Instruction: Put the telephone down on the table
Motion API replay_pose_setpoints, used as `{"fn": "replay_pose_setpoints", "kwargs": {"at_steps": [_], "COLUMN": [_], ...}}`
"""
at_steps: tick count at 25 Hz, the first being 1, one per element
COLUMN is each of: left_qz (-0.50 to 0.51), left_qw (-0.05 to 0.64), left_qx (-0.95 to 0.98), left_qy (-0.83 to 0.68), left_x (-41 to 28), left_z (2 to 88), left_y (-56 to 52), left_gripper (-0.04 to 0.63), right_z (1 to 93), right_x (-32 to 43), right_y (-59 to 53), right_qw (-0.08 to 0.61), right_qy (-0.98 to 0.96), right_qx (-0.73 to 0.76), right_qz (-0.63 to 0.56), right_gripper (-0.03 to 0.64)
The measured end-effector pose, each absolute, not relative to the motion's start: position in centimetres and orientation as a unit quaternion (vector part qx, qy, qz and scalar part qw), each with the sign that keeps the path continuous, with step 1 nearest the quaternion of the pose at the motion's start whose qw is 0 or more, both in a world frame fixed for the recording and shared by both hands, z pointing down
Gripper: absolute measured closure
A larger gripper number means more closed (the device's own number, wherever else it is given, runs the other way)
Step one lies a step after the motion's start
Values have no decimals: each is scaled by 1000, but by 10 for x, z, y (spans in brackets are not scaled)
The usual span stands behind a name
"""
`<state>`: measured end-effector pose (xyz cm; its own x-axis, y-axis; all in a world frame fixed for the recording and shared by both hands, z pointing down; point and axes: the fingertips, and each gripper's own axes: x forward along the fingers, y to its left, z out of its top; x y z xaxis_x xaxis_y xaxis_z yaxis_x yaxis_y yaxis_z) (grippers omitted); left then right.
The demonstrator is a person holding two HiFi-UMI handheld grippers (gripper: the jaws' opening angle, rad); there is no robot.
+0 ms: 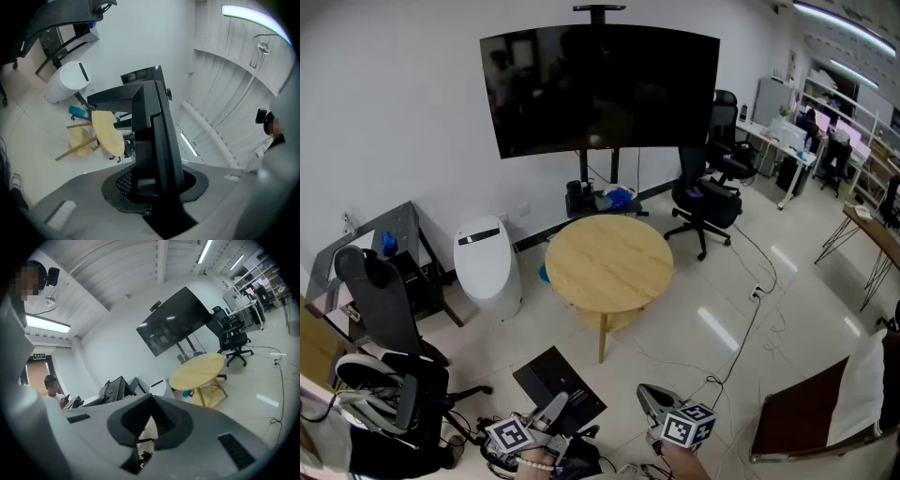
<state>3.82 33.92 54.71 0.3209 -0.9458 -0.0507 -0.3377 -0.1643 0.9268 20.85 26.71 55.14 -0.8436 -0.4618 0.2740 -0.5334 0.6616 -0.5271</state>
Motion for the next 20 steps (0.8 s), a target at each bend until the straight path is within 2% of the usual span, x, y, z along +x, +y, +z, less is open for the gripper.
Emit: {"fn": "replay_pose_setpoints", "kwargs": {"at_steps": [13,20], "left_qz": [-338,-318], "left_qw": [437,461], "left_qx": [701,703], "left_qy": [-451,-438], "left_x": [-31,-67], "left_z": [535,542], "left_y": [262,227], "left_gripper": [426,426], "right_z": [538,534], "right_x": [138,106], "right_y": [192,160], "right_qw": [51,42], "right_qy": [-907,-897], "right_qx": [290,324], "right_qz": [299,296], "right_gripper": [615,615]}}
